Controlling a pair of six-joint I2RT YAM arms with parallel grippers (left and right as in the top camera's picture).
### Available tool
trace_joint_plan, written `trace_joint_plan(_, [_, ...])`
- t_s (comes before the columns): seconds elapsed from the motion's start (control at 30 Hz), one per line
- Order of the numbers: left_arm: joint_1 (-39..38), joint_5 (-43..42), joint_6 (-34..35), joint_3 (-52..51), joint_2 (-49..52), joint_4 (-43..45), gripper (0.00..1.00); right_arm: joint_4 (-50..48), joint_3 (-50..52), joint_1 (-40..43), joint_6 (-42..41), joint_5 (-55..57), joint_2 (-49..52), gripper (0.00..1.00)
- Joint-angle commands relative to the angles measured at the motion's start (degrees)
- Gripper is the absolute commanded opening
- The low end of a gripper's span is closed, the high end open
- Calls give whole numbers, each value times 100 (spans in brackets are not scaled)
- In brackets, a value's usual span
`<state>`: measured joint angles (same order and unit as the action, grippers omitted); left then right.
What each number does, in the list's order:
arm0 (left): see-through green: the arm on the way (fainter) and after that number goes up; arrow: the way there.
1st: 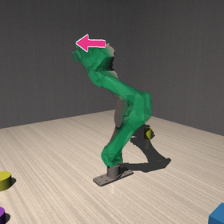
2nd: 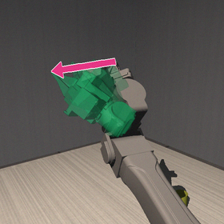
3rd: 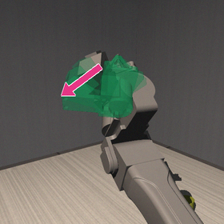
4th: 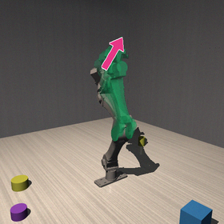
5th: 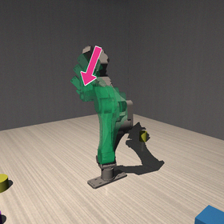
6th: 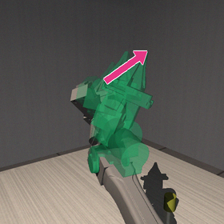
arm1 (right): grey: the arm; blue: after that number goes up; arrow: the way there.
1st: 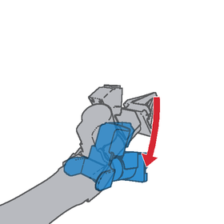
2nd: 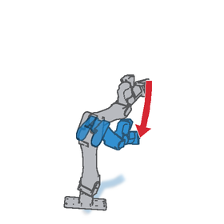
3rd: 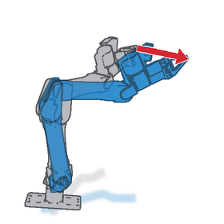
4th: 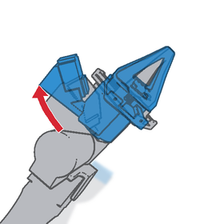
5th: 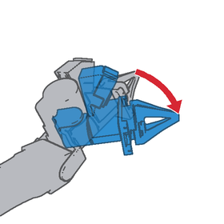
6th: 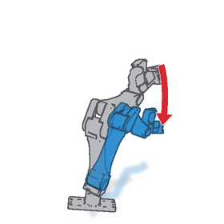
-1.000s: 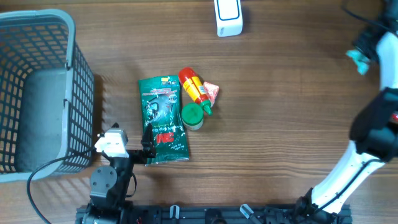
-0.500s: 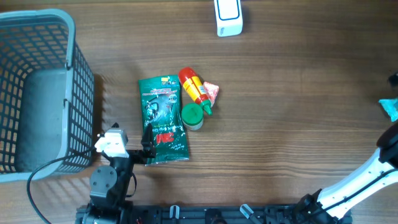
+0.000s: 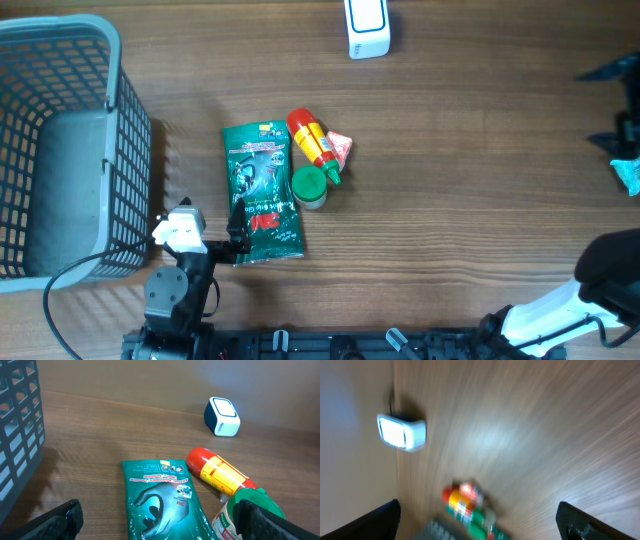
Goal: Scan the item barcode
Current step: 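Carry the mint wipes pack right and drop it at the table edge, then reach the right gripper to the green-lidded jar and grasp it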
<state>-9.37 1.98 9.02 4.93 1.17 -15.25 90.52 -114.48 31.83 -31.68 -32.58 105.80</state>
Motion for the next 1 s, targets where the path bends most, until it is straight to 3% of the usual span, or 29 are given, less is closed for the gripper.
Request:
trace_joint_plan(0.0, [22,-48,-111,-22,-24,7,100,164,57,-887,184,-516,11,100])
trace_joint_plan(0.27, [22,-46,-111,-22,-24,7,100,-299,59,-4225,-2,396,105,100])
trace_joint_plan(0.43, [22,-46,-111,-22,-24,9,100,-433,59,-6142,-2234,2168,470,100])
trace_joint_plan(0.53, [22,-48,-111,-22,-24,7,100,-457,59,-6745,-3150,2693,868,100])
trace_joint_plan(0.77, [22,-46,-111,-22,-24,7,100,-1075,59,-7138,-3209,2608,2013,100])
trace_joint_plan(0.97, [22,-48,-111,-22,-24,7,100,-1235,59,-7265,-3303,2426,2347,100])
